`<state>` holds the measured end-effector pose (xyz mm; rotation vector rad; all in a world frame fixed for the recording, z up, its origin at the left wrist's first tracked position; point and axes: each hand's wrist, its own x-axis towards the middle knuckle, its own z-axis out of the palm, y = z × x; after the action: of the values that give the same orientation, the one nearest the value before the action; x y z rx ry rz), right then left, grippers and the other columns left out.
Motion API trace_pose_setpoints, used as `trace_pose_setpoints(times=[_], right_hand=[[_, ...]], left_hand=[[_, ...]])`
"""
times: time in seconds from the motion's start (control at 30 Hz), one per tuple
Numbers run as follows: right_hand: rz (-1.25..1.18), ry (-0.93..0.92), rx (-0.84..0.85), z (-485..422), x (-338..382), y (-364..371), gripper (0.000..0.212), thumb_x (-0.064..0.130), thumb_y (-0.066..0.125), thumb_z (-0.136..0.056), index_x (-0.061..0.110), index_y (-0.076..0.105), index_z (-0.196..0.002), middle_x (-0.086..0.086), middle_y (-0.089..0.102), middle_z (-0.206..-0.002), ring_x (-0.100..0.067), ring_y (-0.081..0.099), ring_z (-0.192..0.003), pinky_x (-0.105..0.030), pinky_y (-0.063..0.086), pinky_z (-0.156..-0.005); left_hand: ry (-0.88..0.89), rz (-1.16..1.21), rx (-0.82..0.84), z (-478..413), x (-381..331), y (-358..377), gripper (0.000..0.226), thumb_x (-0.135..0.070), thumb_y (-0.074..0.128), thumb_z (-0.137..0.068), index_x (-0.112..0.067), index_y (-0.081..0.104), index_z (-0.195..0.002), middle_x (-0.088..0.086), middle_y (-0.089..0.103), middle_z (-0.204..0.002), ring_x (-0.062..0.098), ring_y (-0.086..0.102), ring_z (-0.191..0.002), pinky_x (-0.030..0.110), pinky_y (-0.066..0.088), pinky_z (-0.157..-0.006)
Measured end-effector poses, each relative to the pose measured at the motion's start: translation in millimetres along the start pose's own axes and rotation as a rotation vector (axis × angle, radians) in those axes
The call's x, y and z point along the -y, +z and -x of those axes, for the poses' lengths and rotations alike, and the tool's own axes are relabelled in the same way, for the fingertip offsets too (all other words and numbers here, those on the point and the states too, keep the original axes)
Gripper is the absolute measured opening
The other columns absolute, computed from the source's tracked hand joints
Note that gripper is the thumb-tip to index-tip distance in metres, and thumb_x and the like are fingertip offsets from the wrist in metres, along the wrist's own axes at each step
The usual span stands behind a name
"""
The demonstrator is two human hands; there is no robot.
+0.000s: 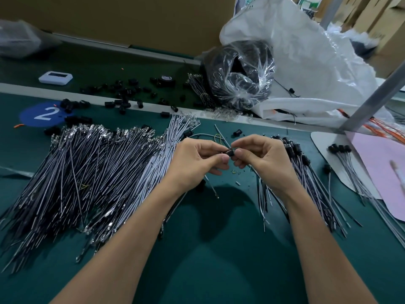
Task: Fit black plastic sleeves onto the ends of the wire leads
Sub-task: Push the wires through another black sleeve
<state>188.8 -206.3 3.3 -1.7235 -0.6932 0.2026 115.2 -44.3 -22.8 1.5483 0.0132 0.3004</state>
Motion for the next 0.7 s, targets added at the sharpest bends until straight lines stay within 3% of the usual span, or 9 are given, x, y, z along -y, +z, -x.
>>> trace_pose_setpoints(times=[0.2, 0.53, 0.7], right_hand=[[0.081, -0.026, -0.011, 0.0, 3.1, -4.7, 0.019, -0.006, 0.068, -0.084, 0.012, 0.071, -0.079, -0.002, 0.07, -0.063, -0.012, 0.062, -0.055, -0.019, 0.051, -0.057], [0.066, 0.004, 0.014, -0.7, -1.9, -2.5, 0.021, -0.008, 0.069, -0.082, 0.012, 0.071, -0.076, -0.001, 0.069, -0.059, -0.01, 0.059, -0.05, -0.019, 0.049, -0.054], [0.028, 0.002, -0.042, -1.2, -2.0, -0.1, 0.016, -0.006, 0.067, -0.085, 0.009, 0.07, -0.078, -0.001, 0.068, -0.059, -0.009, 0.059, -0.052, -0.018, 0.048, -0.054]], left_hand=[[0.066, -0.053, -0.022, 2.1, 0.4, 3.5, 0.016, 0.001, 0.073, -0.083, -0.012, 0.073, -0.092, 0.009, 0.075, -0.076, 0.02, 0.074, -0.069, 0.028, 0.06, -0.061], [0.08, -0.126, -0.01, 2.5, 2.1, 0.7, 0.016, 0.005, 0.071, -0.084, 0.002, 0.073, -0.099, 0.015, 0.073, -0.077, 0.02, 0.074, -0.067, 0.03, 0.061, -0.066], [0.127, -0.108, -0.051, 2.0, 0.8, 4.4, 0.019, 0.004, 0.07, -0.084, -0.008, 0.072, -0.099, 0.011, 0.073, -0.076, 0.017, 0.074, -0.068, 0.027, 0.06, -0.065]])
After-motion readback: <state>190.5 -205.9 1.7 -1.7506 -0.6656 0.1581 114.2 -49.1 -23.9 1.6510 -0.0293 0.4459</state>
